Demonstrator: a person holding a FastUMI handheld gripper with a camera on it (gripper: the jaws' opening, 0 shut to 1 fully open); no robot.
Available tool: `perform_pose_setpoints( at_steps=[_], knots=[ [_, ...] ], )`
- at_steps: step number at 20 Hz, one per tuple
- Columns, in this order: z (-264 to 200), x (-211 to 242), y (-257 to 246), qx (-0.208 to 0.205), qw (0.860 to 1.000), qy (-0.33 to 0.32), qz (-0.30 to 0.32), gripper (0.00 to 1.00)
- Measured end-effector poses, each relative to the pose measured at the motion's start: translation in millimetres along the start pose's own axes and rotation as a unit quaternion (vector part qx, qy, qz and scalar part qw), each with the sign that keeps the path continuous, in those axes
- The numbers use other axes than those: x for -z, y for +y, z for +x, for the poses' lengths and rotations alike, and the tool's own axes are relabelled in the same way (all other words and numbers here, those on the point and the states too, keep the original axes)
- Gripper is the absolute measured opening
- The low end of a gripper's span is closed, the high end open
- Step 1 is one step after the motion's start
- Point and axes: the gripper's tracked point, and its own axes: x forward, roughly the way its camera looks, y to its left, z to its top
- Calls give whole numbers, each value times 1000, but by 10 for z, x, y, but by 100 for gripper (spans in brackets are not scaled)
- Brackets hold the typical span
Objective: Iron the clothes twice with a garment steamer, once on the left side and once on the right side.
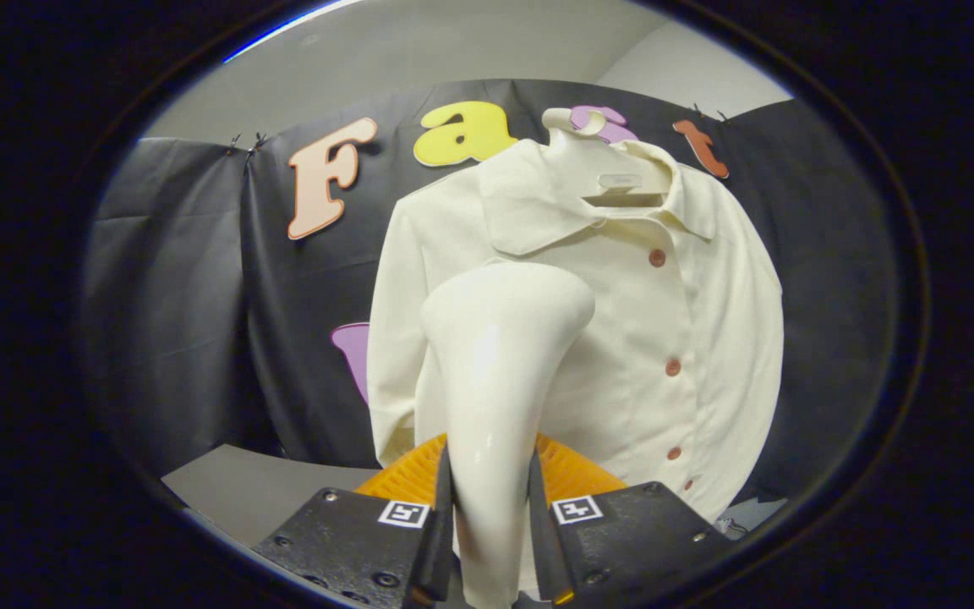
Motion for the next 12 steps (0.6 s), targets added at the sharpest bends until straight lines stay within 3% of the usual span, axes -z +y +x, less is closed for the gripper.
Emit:
perform_pose_setpoints(
  at_steps=[6, 12],
  knots=[
    [-60, 608, -8, -29, 999, 41, -6, 39],
    [-123, 1209, -161, -32, 997, 76, -4, 40]
  ],
)
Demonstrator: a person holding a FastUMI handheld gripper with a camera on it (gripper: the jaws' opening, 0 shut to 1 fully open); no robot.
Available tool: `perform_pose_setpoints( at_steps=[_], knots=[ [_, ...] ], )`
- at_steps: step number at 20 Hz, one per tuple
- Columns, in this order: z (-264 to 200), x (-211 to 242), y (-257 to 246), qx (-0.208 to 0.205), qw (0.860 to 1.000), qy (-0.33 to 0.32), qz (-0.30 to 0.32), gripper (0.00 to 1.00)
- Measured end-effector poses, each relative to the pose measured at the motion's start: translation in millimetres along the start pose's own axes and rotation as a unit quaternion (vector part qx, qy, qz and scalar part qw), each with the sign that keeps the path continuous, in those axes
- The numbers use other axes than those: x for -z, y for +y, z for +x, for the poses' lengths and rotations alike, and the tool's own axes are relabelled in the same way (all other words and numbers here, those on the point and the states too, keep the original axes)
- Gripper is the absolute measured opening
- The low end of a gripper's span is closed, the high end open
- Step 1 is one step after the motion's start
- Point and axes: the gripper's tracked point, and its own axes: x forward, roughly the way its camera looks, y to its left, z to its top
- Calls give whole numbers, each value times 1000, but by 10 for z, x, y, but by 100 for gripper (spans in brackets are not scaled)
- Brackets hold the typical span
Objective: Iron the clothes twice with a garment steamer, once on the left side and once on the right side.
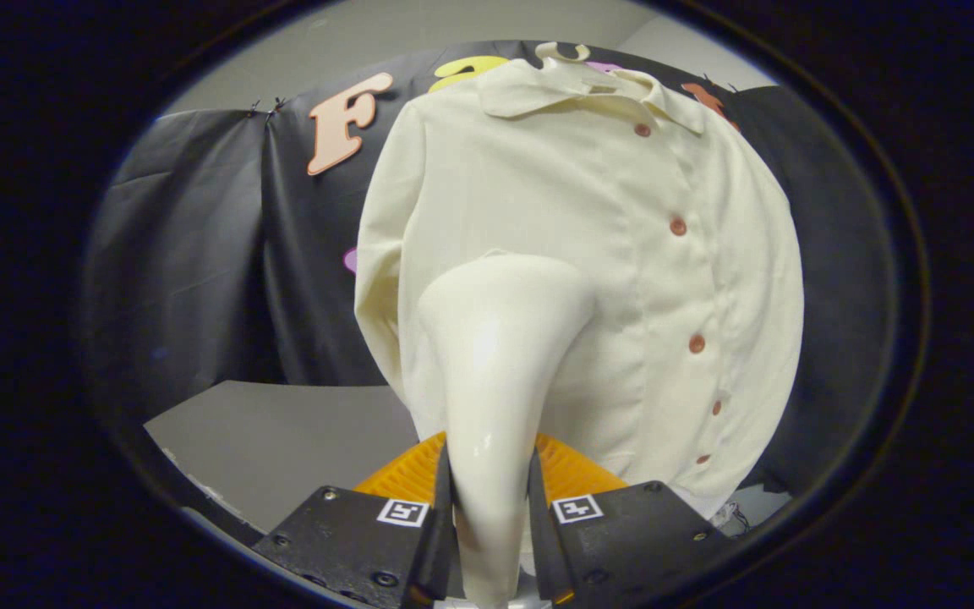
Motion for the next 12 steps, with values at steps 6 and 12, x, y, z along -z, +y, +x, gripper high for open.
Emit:
perform_pose_setpoints(
  at_steps=[6, 12],
  knots=[
    [50, 582, -43, -15, 999, 29, 8, 40],
    [126, 1376, -190, -16, 997, 74, 31, 40]
  ],
)
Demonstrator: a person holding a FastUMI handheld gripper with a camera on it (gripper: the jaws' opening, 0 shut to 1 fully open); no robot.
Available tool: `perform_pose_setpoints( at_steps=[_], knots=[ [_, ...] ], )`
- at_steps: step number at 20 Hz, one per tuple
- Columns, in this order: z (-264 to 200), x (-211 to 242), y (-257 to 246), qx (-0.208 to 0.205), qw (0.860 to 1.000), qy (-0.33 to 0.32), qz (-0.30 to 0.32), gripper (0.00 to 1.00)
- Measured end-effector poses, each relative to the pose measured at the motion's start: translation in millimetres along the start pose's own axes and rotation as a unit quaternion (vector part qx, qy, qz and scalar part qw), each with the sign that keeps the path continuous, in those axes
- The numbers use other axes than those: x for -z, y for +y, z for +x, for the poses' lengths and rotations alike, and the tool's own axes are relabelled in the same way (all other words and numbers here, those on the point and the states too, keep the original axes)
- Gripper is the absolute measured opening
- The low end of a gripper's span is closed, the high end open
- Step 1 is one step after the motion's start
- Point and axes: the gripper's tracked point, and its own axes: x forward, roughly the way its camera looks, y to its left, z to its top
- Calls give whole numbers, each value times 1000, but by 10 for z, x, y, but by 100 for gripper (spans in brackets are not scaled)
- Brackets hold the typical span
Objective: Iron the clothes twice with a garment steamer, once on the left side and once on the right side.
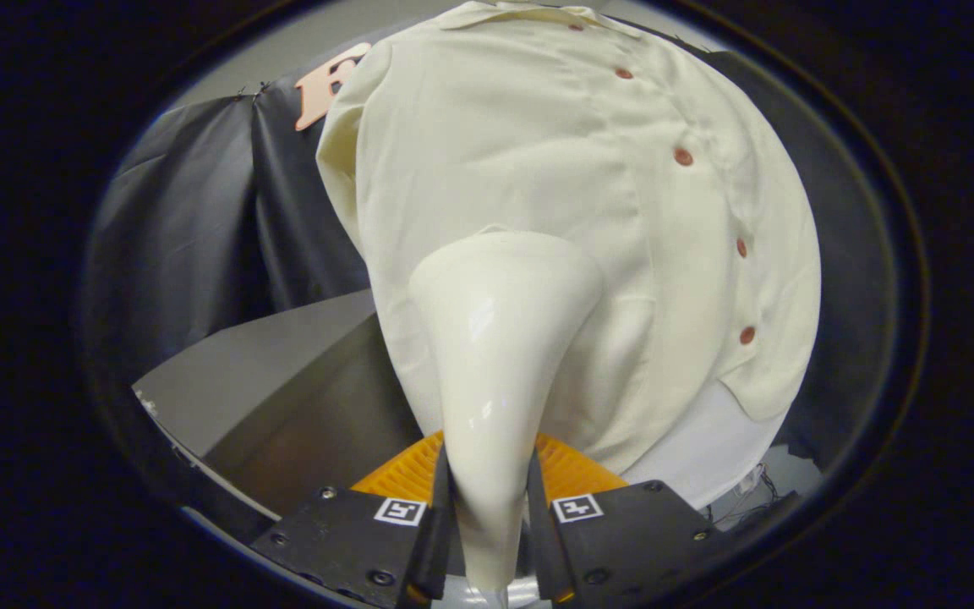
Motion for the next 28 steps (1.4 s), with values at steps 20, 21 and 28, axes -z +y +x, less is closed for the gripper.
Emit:
perform_pose_setpoints(
  at_steps=[20, 21, 28],
  knots=[
    [117, 850, -169, -20, 995, 100, 17, 41],
    [77, 806, -159, -24, 995, 97, 12, 41],
    [-379, -244, 11, -34, 998, 21, -48, 40]
  ],
)
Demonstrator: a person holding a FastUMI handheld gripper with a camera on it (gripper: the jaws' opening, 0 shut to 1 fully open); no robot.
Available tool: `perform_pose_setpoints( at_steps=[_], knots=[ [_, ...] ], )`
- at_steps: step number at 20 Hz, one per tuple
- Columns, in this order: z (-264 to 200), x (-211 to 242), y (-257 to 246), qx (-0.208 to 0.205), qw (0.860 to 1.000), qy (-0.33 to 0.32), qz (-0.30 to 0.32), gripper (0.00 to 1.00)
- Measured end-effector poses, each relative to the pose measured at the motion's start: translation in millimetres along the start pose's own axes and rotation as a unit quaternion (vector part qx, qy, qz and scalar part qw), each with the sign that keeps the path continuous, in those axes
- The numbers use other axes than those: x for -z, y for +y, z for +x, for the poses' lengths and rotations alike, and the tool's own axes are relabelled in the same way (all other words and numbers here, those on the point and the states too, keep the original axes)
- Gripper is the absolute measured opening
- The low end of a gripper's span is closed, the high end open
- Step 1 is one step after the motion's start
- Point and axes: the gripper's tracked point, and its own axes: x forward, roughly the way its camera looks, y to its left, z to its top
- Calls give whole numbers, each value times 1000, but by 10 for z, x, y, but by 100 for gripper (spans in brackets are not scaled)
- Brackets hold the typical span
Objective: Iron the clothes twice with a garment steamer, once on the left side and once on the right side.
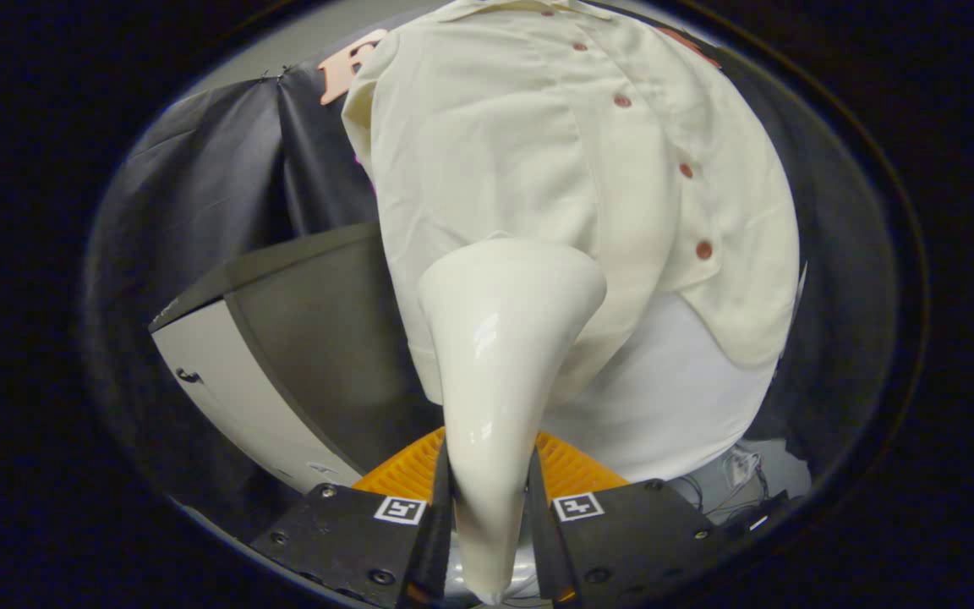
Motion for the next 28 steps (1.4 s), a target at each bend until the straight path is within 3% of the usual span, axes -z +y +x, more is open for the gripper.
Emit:
perform_pose_setpoints(
  at_steps=[7, 15, 22, 28],
  knots=[
    [-612, -1521, -314, 9, 995, -100, -17, 40],
    [-686, -2989, -1097, 86, 978, -191, 22, 40],
    [-483, -3230, -1578, 139, 966, -207, 65, 40],
    [-347, -3212, -1560, 109, 964, -225, 94, 40]
  ],
)
